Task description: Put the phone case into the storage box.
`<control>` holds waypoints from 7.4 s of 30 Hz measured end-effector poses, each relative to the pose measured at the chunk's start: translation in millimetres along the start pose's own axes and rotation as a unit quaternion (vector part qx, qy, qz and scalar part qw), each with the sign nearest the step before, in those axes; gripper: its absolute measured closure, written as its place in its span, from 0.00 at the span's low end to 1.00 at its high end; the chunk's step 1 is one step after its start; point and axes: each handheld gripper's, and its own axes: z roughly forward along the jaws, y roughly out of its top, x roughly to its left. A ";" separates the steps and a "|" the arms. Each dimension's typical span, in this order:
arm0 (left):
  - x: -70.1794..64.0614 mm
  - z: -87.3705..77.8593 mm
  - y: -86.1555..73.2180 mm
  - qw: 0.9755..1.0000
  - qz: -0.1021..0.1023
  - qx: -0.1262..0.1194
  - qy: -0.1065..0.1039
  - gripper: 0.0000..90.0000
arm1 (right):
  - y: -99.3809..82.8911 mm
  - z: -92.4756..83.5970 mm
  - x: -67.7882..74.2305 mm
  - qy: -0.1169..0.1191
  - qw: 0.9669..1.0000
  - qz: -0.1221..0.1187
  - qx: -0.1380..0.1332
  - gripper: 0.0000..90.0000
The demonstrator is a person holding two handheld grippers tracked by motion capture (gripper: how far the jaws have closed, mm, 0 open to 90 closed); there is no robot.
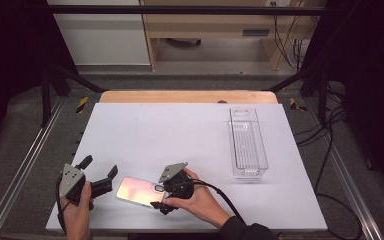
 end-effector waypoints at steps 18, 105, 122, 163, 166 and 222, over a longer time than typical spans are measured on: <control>-0.1 0.5 -0.6 1.000 -0.002 0.003 -0.004 0.04 | 0.8 22.4 4.8 -0.002 0.999 -0.024 0.025 0.09; -16.4 6.4 2.1 1.000 0.023 0.010 -0.017 0.04 | -2.9 -70.7 -56.9 -0.132 0.991 -0.001 0.038 0.20; -41.4 15.2 6.4 0.996 0.082 0.019 -0.037 0.04 | -3.6 -83.3 -63.4 -0.119 0.992 0.018 0.030 0.20; -145.3 121.8 47.6 0.924 0.372 0.010 -0.085 0.16 | 50.2 -137.4 -98.3 -0.102 0.992 0.043 0.057 0.20; -145.3 122.7 47.8 0.924 0.372 0.009 -0.082 0.17 | 50.1 -137.7 -99.2 -0.104 0.992 0.042 0.055 0.20; -169.4 120.9 47.0 0.870 0.487 -0.036 -0.061 0.77 | 53.9 -146.9 -101.8 -0.082 0.991 0.072 0.074 0.19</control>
